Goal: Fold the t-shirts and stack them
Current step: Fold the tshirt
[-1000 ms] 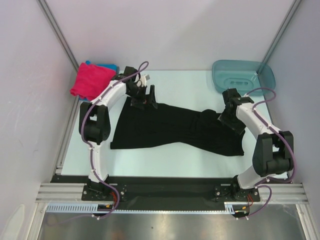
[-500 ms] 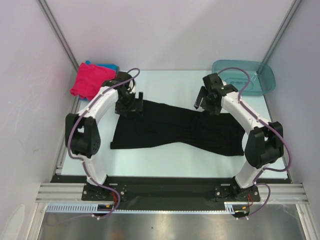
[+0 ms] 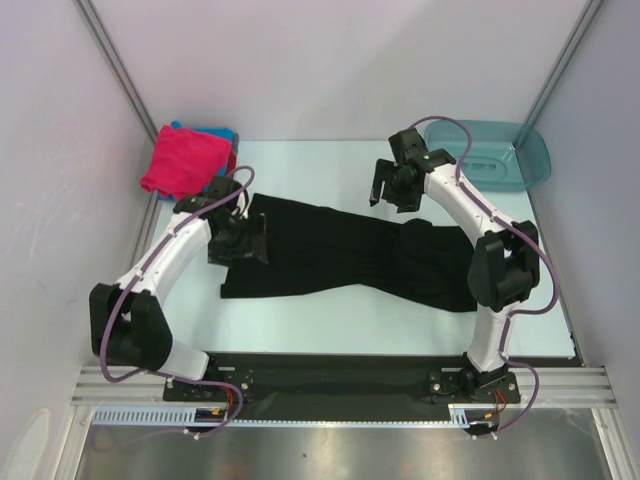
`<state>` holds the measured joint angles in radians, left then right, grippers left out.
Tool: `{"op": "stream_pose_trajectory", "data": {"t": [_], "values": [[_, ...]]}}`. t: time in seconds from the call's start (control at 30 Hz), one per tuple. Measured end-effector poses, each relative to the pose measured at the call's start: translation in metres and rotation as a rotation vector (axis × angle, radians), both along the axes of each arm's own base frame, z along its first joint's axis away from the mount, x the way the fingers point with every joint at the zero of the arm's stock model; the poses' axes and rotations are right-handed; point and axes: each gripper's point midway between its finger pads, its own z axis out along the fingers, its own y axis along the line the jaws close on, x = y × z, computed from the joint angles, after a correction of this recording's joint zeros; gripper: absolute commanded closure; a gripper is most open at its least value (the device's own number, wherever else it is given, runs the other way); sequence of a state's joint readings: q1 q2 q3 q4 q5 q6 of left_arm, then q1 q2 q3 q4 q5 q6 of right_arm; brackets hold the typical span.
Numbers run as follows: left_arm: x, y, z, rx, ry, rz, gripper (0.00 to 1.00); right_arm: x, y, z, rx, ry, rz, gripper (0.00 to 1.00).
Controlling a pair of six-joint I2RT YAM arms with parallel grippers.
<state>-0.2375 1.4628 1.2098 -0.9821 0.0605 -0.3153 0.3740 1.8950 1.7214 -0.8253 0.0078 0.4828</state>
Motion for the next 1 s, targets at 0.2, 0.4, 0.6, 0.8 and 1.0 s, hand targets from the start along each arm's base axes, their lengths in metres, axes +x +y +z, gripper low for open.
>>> {"op": "stream_pose_trajectory", "data": {"t": [0.2,0.4,0.6,0.8,1.0], "values": [[-0.037,0.003,-0.026,-0.026,0.064,-0.064,0.11,-0.006,0.007,-0.014,0.008,0.054,0.059,0.24],[-0.039,0.005,-0.039,-0.020,0.042,-0.185,0.11,-0.011,0.009,-0.018,0.014,0.080,0.086,0.23],[-0.028,0.002,-0.042,-0.036,-0.014,-0.324,0.18,-0.012,0.011,-0.018,0.027,0.085,0.092,0.23],[-0.011,0.008,-0.037,-0.045,-0.044,-0.394,0.17,-0.013,0.012,-0.018,0.032,0.089,0.089,0.23],[-0.007,0.010,-0.037,-0.090,-0.052,-0.442,0.15,-0.013,0.013,-0.017,0.041,0.093,0.087,0.23]]}}
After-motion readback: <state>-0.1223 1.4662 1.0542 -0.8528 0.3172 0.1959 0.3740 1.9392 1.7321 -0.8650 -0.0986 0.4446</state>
